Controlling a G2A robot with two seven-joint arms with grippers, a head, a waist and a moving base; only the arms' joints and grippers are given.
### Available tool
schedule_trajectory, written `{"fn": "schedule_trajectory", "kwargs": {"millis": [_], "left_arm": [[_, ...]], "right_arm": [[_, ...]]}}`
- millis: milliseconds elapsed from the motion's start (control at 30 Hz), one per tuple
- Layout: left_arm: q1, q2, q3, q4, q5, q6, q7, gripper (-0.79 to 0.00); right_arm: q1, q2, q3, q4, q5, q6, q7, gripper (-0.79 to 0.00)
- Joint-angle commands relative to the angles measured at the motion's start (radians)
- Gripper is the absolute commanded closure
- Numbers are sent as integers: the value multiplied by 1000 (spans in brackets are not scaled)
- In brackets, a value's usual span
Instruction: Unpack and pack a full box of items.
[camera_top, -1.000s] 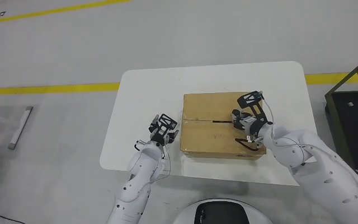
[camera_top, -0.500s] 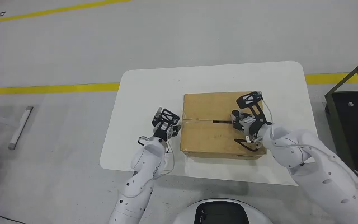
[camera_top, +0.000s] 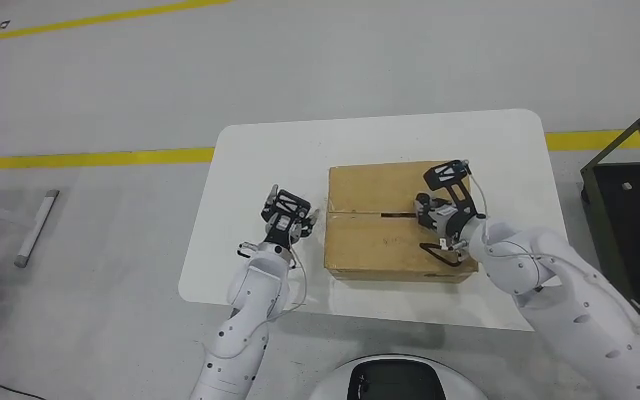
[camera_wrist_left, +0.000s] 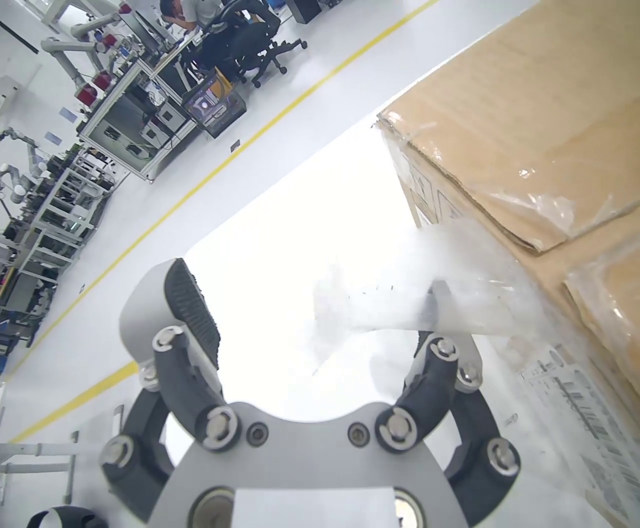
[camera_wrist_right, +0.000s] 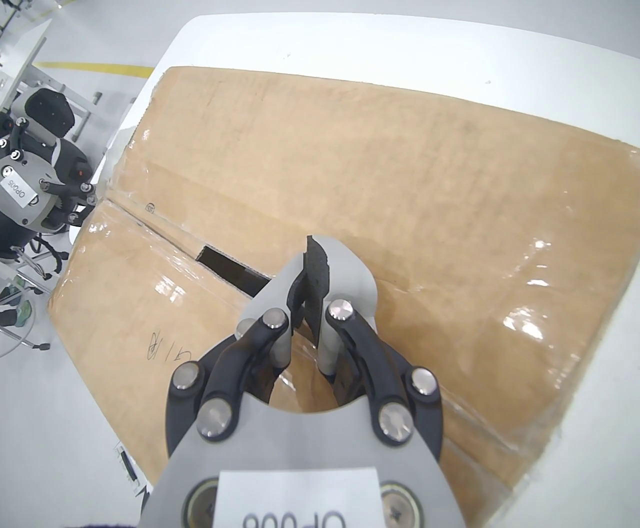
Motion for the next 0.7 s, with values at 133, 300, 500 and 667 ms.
{"fn": "schedule_trajectory", "kwargs": {"millis": [133,300,500,667], "left_arm": [[-11,-4,-4,-3,-12,15,5,-785],[-28,-9,4,-1,-12,35,18,-785],[-35,-13,-1,-32,-33,31,22,-785],[-49,-16,9,-57,-40,13,23,-785]], "right_arm": [[3,-4,0,3,-2,-4,0,0],[4,-8,1,5,-6,-5,0,0],[3,-12,6,7,7,-4,0,0],[2,-14,30,-2,37,4,-1,0]]}}
